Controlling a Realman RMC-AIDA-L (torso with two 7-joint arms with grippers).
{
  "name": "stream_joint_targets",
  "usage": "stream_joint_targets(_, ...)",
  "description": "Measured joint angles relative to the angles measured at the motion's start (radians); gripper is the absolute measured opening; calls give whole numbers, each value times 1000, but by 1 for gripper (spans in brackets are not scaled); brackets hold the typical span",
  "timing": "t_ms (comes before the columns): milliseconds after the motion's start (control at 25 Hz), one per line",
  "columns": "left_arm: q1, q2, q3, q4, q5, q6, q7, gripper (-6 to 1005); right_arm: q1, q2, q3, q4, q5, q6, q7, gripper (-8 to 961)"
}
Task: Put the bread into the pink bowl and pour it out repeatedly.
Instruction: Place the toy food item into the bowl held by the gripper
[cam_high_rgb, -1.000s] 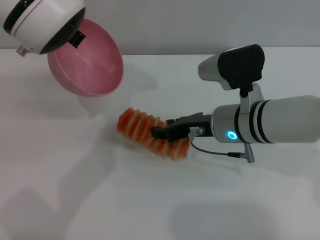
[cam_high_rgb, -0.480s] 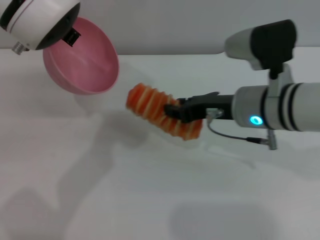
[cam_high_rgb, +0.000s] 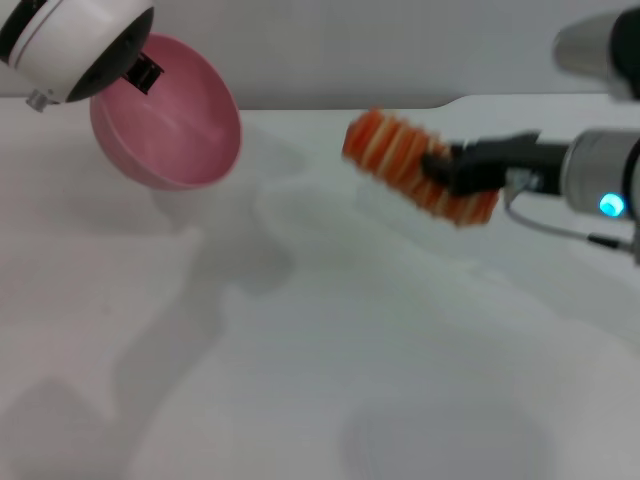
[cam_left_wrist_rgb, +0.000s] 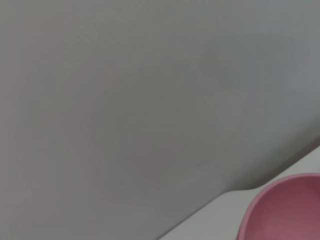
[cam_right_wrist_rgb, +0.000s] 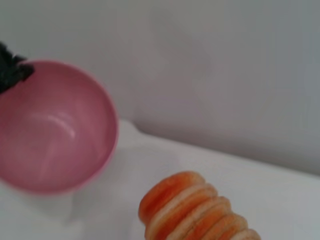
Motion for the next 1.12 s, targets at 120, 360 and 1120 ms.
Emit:
stream_joint_targets(120, 1, -2, 4, -16, -30, 4, 0, 67, -9, 0, 25, -81, -19, 28, 5, 261)
stream_joint_targets(360, 3, -4, 36, -22, -103, 25, -9, 67, -7, 0, 20, -229, -115, 78, 69, 218)
stream_joint_targets(1120, -5, -9, 124, 3, -252, 80, -39, 68, 32, -1, -57, -125, -109, 11, 93, 181)
